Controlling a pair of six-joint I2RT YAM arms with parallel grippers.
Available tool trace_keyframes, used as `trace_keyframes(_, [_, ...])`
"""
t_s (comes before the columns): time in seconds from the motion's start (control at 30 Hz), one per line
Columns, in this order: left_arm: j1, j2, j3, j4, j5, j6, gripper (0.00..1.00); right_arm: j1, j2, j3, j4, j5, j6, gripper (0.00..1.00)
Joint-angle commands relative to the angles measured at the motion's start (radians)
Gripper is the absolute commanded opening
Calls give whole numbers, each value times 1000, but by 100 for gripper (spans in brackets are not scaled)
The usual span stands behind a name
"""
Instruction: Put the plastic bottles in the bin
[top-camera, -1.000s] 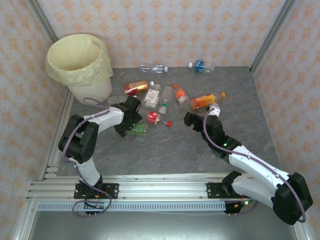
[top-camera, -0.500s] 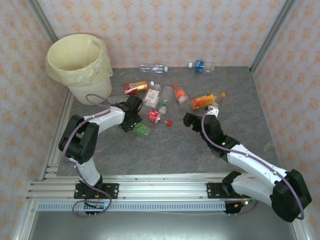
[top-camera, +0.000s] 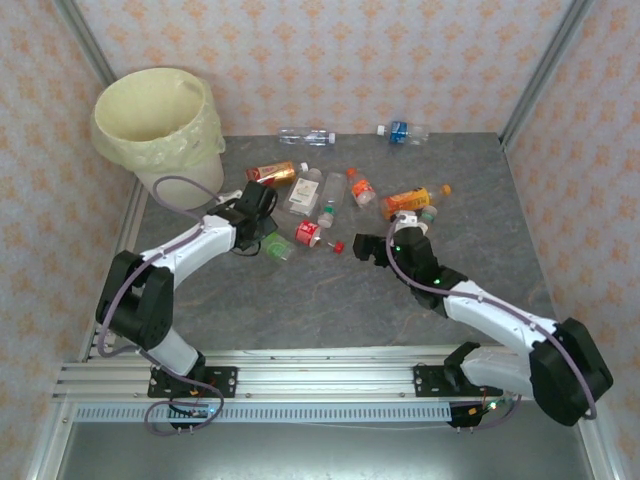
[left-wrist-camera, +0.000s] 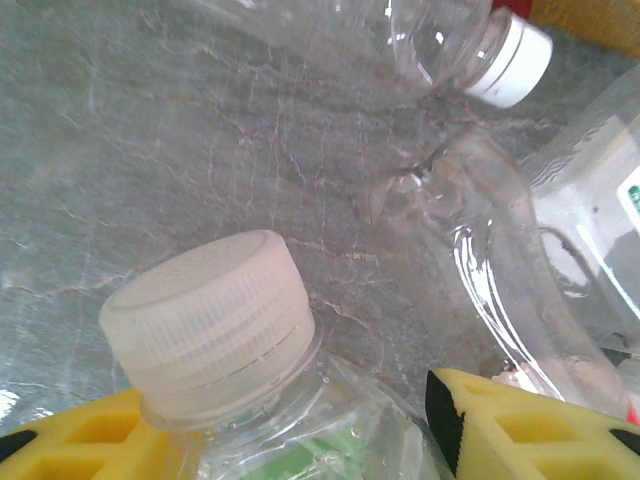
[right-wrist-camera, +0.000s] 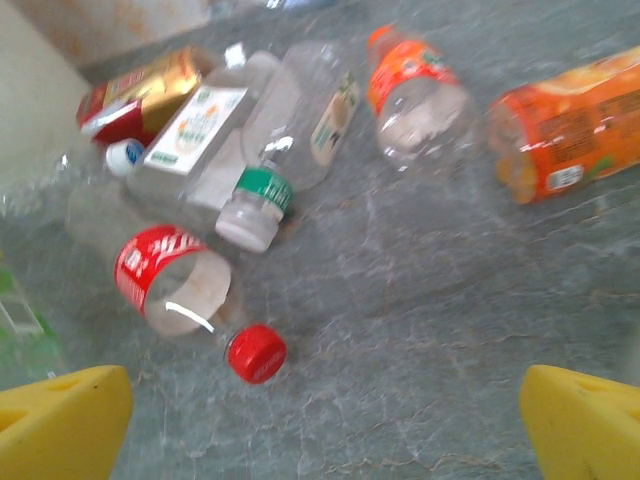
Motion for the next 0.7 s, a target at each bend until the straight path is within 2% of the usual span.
trace_keyframes(0.0, [20,-63,10,-54,-71,38,55,-3,53,52,35,-113,-92,99])
trace_keyframes(0.17, [40,-143,21,-65,-71,56,55,7,142,65,74,-158,-122,99])
trace_keyframes(0.27, [63,-188,39,-51,-15,95,55,16,185,94,55,-159,-125,99])
trace_keyframes(0.43, [90,-241,163,-82,7,197,54,26,207,124,39,-126,-92,99])
trace_keyframes(0.57, [97,-255,325,-158,-157,280,52,26,202,141,45,-96,-44,99])
trace_keyframes(0.67, [101,-268,396,-139,-250,340,52,26,201,153,56,-82,-13,99])
